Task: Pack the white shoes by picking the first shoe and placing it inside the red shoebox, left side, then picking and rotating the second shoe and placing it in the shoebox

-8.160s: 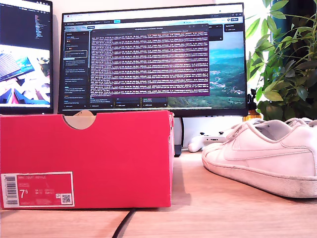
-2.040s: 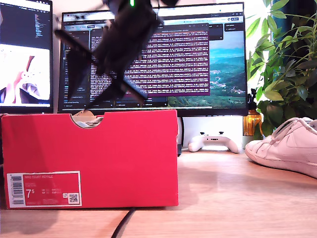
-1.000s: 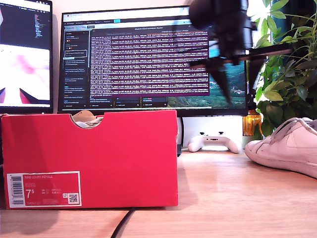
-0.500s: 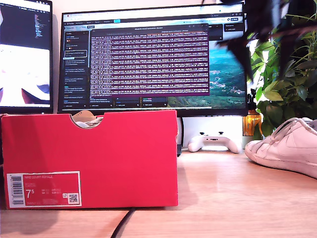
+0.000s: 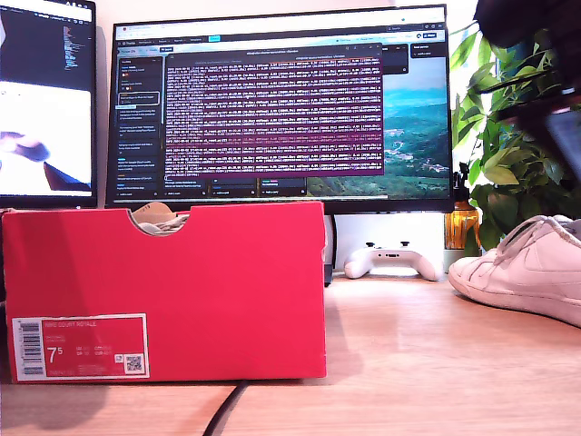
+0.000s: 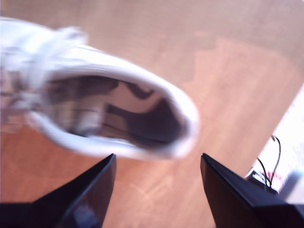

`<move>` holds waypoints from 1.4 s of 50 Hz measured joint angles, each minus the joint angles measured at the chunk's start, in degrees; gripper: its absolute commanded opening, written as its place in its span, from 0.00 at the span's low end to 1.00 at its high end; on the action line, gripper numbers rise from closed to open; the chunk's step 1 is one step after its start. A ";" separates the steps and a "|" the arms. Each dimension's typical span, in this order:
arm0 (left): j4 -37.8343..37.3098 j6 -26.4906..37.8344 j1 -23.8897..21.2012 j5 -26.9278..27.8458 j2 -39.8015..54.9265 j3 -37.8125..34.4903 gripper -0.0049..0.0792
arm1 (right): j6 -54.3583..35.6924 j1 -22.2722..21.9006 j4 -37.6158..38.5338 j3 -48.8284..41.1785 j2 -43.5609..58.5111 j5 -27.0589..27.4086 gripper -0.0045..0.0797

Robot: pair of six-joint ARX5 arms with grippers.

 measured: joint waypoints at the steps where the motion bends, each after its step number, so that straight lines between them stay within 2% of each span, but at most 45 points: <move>1: 0.00 0.00 0.00 0.00 0.00 0.00 0.04 | 0.15 -0.04 0.00 -0.24 -0.26 0.00 0.67; 34: 0.00 0.00 0.00 0.00 0.00 0.00 0.04 | 5.77 -1.81 0.63 -5.75 -0.63 1.42 0.67; 46: 0.00 0.00 0.00 0.00 0.00 0.00 0.04 | 5.92 -2.82 5.73 -7.08 -0.63 1.44 0.67; 70: 0.00 0.00 0.00 0.00 0.00 0.00 0.04 | 7.13 -4.42 13.62 -16.20 -0.63 -0.11 0.66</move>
